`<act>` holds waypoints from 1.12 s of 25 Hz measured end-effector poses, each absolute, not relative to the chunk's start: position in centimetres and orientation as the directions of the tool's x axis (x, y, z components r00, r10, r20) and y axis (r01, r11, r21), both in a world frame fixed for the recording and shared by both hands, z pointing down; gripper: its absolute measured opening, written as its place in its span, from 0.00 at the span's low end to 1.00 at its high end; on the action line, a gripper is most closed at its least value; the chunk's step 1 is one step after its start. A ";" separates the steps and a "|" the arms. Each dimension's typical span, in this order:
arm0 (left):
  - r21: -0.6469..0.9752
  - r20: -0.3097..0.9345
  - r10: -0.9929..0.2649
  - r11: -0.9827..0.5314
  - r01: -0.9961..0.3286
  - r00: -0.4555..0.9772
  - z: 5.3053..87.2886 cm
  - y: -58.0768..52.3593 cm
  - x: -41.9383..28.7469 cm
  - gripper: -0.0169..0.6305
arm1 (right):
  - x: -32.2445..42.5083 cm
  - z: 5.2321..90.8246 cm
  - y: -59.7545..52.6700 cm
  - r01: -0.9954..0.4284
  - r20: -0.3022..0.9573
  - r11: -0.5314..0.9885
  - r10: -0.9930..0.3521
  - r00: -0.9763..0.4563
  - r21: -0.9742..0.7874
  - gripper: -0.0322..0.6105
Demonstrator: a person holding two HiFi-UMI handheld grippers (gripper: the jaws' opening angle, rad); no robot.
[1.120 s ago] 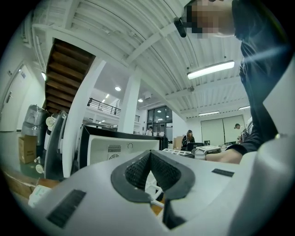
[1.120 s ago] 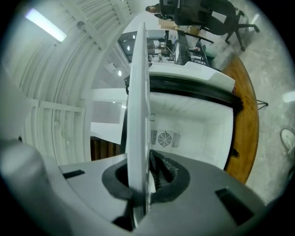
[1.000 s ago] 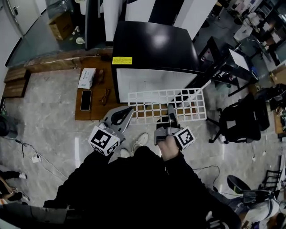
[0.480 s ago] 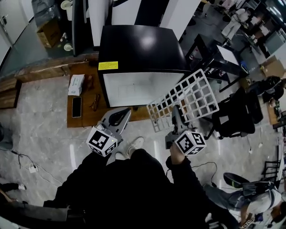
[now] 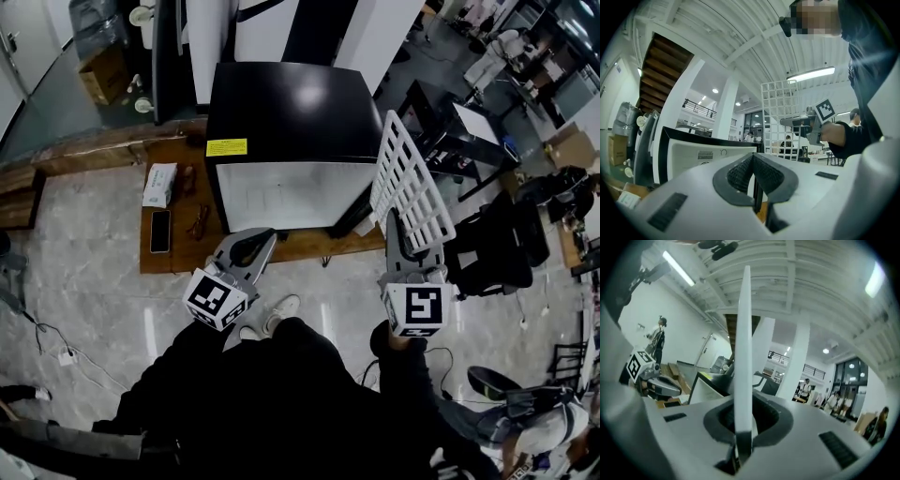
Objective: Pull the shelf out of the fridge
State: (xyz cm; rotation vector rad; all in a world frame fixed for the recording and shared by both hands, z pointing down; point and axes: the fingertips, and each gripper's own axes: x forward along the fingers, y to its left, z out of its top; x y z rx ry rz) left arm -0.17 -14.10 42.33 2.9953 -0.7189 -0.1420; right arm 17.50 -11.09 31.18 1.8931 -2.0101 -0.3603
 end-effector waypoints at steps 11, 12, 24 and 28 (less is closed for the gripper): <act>0.078 -0.090 -0.461 -0.887 -0.455 0.883 42.2 -15.0 -0.2 0.04 | 14.8 24.5 -14.8 -0.590 0.039 0.022 -0.999 0.017 0.807 0.10; 0.078 -0.090 -0.463 -0.886 -0.457 0.882 42.3 -15.0 -0.3 0.04 | 14.4 24.5 -15.8 -0.560 0.049 0.035 -0.999 0.009 0.828 0.10; 0.078 -0.071 -0.519 -0.854 -0.514 0.852 42.8 -17.2 -1.9 0.04 | 9.3 31.8 -28.7 -0.257 0.273 0.264 -0.962 -0.003 0.930 0.10; 0.087 -0.068 -0.539 -0.841 -0.533 0.840 43.2 -18.1 -2.5 0.04 | 8.6 33.8 -31.1 -0.226 0.334 0.324 -0.943 0.006 0.919 0.10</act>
